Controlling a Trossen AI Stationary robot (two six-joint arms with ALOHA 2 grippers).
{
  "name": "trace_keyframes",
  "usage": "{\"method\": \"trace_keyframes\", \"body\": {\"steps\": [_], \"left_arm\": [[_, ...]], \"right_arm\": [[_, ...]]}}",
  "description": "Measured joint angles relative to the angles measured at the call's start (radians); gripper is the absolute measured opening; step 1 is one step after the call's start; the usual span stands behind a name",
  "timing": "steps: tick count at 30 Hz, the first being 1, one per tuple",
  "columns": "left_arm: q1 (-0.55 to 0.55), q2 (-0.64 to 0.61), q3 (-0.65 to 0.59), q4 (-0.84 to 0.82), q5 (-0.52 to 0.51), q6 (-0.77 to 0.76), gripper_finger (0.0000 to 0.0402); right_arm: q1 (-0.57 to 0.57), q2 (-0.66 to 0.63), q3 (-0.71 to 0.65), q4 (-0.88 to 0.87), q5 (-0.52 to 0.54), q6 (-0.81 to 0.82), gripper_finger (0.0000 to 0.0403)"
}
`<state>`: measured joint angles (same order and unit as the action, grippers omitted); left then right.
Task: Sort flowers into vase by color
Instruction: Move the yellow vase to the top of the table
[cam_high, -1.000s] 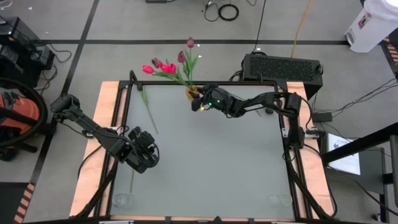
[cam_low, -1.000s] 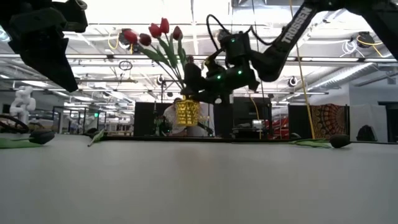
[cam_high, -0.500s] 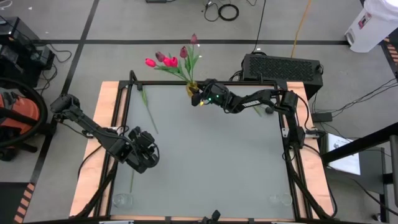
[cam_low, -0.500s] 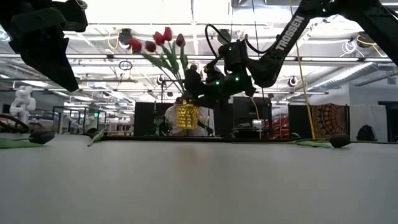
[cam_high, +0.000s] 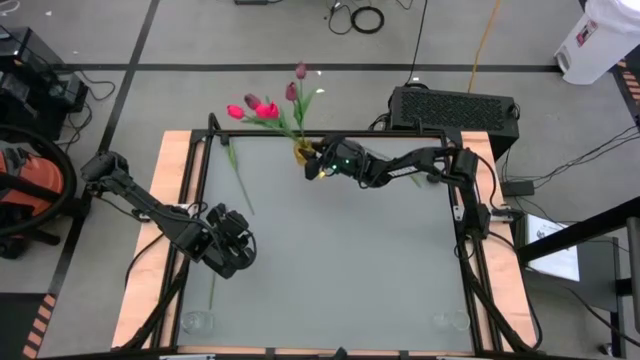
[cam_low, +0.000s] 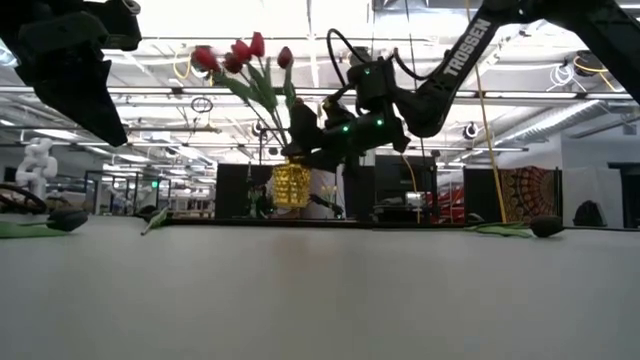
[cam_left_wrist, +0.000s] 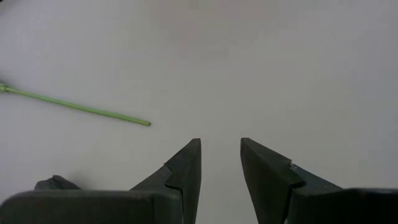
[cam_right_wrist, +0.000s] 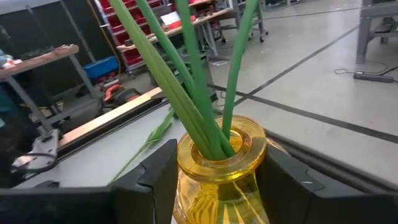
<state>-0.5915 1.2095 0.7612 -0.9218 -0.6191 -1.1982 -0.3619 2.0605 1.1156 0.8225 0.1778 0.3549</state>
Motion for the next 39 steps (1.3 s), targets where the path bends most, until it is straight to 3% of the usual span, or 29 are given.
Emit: {"method": "trace_keyframes", "body": {"steps": [7,11,21,27,39], "left_arm": [[0.0,0.0,0.0,0.0,0.0,0.0,0.0121],[0.0,0.0,0.0,0.0,-0.001,0.0,0.0121],[0.0,0.0,0.0,0.021,-0.017,0.002,0.0121],[0.0,0.0,0.0,0.025,-0.022,0.004,0.0121],[0.0,0.0,0.0,0.024,-0.022,0.007,0.0121]], "right_arm": [[0.029,0.0,-0.001,-0.117,-0.003,-0.014,0.0176],[0.046,0.0,-0.001,-0.062,-0.018,-0.065,0.0176],[0.052,-0.001,0.0,-0.052,-0.018,0.0,0.0176],[0.061,0.057,0.0,0.041,-0.018,0.026,0.0176],[0.069,0.07,-0.001,0.028,0.0,-0.004,0.0176]]}}
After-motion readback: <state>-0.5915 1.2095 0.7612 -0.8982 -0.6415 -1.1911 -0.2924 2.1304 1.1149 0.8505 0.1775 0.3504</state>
